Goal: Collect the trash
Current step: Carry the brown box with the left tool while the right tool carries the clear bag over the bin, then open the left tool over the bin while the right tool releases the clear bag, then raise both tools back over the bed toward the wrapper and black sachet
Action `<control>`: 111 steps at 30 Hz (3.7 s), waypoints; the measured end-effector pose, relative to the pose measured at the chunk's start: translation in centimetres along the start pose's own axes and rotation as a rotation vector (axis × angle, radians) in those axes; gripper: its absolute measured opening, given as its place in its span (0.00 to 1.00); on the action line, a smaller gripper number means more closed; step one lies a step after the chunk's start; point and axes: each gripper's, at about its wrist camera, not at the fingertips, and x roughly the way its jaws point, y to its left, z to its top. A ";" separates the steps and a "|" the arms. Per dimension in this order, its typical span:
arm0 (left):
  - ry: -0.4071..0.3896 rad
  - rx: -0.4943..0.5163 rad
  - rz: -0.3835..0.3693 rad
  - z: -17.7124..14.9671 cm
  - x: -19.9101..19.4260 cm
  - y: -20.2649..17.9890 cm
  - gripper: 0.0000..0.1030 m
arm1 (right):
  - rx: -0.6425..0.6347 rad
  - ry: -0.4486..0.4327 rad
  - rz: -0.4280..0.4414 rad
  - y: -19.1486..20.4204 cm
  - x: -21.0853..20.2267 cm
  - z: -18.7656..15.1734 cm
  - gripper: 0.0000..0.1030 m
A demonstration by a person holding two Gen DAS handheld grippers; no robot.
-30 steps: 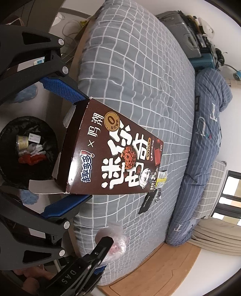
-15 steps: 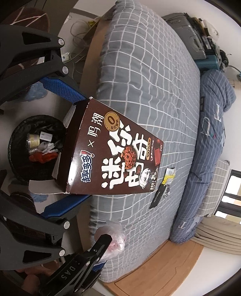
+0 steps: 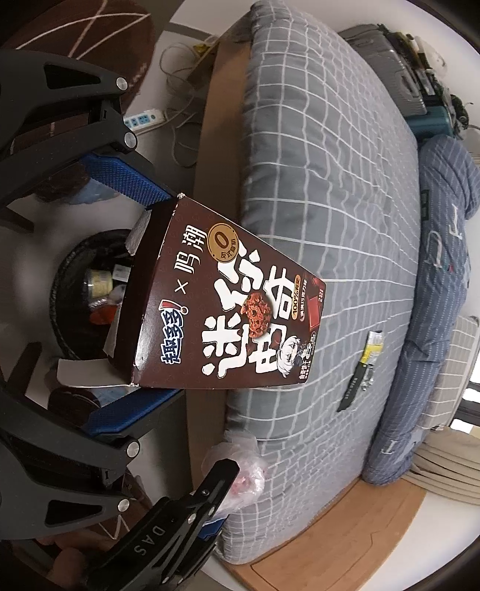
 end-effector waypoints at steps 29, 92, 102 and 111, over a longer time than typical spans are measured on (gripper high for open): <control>0.230 0.076 -0.002 -3.9 8.1 -2.6 0.91 | 0.100 0.163 -0.056 -6.4 4.5 -4.4 0.41; -0.092 0.034 0.054 7.1 4.4 2.2 0.94 | 0.025 -0.102 -0.069 -2.9 4.9 5.2 0.92; -0.119 0.071 0.055 11.1 6.5 0.4 0.94 | 0.073 -0.135 -0.100 -5.8 6.7 8.9 0.92; -0.133 0.088 0.031 14.6 8.4 -1.0 0.94 | 0.098 -0.150 -0.133 -8.0 8.4 11.9 0.92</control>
